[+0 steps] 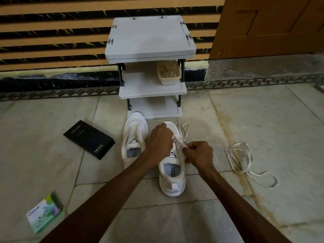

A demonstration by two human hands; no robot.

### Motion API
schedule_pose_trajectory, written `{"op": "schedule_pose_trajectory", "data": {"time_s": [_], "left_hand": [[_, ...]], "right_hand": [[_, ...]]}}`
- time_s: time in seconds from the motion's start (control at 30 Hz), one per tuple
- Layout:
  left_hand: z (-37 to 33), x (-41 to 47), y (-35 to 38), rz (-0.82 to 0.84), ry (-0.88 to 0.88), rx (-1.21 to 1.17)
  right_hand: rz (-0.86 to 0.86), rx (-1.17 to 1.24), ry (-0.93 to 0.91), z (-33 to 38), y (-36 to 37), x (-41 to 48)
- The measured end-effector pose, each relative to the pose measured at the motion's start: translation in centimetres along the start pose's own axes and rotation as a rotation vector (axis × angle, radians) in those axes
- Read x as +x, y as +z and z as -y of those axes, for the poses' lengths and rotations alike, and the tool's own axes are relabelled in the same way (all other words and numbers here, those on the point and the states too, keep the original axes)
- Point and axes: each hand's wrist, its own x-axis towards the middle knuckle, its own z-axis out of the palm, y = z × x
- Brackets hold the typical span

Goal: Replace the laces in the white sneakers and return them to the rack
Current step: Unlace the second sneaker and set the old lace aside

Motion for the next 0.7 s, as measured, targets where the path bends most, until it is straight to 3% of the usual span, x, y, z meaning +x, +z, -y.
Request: {"op": "schedule_pose_trajectory", "data": {"time_s": [0.07,0.13,0.2,0.27,0.3,0.33,0.37,0.43,0.6,0.7], "left_hand": [[0.2,0.2,0.6,0.071,0.03,0.075],[0.3,0.5,-0.1,-0.002,0.013,-0.166],[0.5,0.8,-1.6,-0.085,-0.199,-0.642],[1.4,1.2,-3.8,-0.182,-0.48,-1.335],[1.9,1.4,-4.5,-0.176,-0.562,-1.641],[2.3,1.4,-4.9,-0.147,-0.604,-1.803],[2.6,1.3,-5.2,-0.102,-0.631,-1.789],[2.3,1.0,-4.8,-0.029,-0.637,-1.446],[1.7,0.7,-3.4,-0.035,-0.175,-0.226],[2.0,1.1,-2.2,0.216,-0.085,0.033]], "right_hand": [[0.003,0.009,0.0,0.0,-0.1,-0.1],[-0.001,0.015,-0.001,0.1,-0.2,-0.2],[-0.001,0.014,-0.005,0.1,-0.3,-0.2],[0.001,0.015,-0.003,0.0,-0.3,-0.3],[0.0,0.015,-0.001,0.0,-0.2,-0.3],[-0.001,0.013,-0.002,0.0,-0.2,-0.4],[0.0,0.007,-0.007,0.0,-0.1,-0.4],[0.002,-0.007,-0.021,0.1,0.0,-0.5],[-0.023,-0.029,-0.028,0.3,0.0,-0.7],[-0.059,-0.062,-0.057,0.7,0.3,-1.2]]}}
